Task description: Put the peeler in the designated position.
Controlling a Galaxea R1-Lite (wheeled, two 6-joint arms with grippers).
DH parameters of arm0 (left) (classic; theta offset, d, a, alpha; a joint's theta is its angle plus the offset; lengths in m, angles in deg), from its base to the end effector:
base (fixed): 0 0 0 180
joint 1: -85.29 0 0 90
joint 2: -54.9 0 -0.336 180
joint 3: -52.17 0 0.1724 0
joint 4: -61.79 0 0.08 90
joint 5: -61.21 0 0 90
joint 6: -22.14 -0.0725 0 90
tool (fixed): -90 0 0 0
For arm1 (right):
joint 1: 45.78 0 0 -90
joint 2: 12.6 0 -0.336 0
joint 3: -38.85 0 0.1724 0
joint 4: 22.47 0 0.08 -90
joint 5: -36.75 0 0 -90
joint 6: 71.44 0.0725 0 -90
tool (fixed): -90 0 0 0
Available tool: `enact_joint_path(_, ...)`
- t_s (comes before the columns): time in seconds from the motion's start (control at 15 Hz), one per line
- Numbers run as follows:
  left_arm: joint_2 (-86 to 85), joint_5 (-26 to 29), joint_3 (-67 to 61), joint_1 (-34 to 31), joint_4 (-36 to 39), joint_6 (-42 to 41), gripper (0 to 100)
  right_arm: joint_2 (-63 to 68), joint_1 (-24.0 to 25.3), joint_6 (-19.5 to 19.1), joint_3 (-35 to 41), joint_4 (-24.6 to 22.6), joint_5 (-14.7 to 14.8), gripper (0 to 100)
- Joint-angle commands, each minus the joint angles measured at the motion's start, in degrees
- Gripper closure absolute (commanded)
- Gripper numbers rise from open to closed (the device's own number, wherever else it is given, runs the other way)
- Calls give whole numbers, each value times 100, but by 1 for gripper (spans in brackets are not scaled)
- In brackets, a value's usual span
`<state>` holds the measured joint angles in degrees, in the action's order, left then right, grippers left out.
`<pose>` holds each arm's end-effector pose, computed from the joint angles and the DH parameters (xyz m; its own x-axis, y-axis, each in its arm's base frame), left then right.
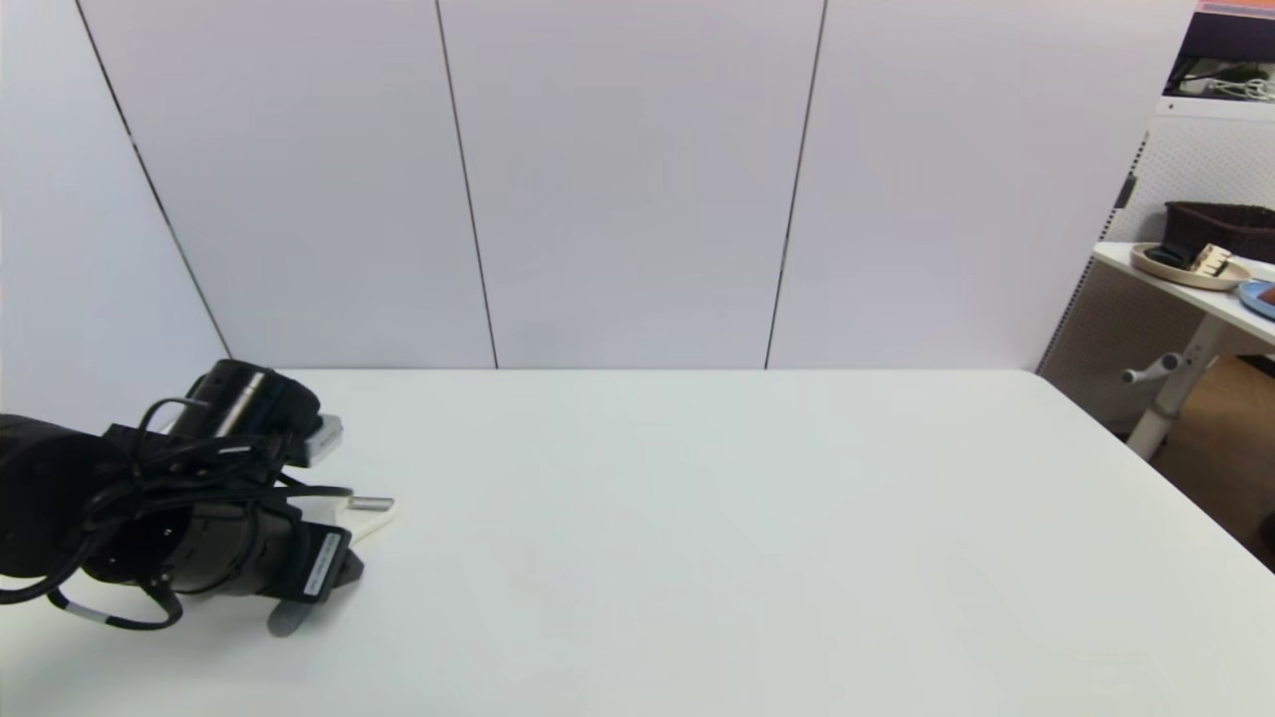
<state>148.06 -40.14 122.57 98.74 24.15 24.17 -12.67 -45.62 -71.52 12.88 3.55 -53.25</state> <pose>0.2485 -0.0448 0.1374 0.5168 0.0788 -0.8525 0.1035 0.9827 0.1535 -0.0286 -0.0001 0.0753 1.0000 0.0028 0.0003 -0.0028 1.0000 -0.0014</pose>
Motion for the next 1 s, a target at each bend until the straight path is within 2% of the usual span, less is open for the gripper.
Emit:
enact_joint_path(0.07, -826, -78, 540, 0, -27, -19, 0, 7, 2, -1, 0, 4, 0, 0)
enact_joint_path(0.2, -1441, -113, 891, 0, -98, -72, 0, 7, 2, -1, 0, 4, 0, 0)
enact_joint_path(0.47, -2548, -131, 1814, -70, -1434, -160, 0, 7, 2, -1, 0, 4, 0, 0)
enact_joint_path(0.6, -2997, -87, 1858, -378, -1504, -441, 0, 7, 2, -1, 0, 4, 0, 0)
enact_joint_path(0.67, -3181, 89, 1849, -782, -1486, -863, 0, 7, 2, -1, 0, 4, 0, 0)
enact_joint_path(0.8, -3524, 1144, 1788, -1600, -1504, -1355, 0, 7, 2, -1, 0, 4, 0, 0)
enact_joint_path(0.87, -3691, 1443, 1586, -1784, -1469, -1373, 0, 7, 2, -1, 0, 4, 0, 0)
enact_joint_path(1.0, -4078, 1425, 1155, -1775, -1451, -1364, 0, 7, 2, -1, 0, 4, 0, 0)
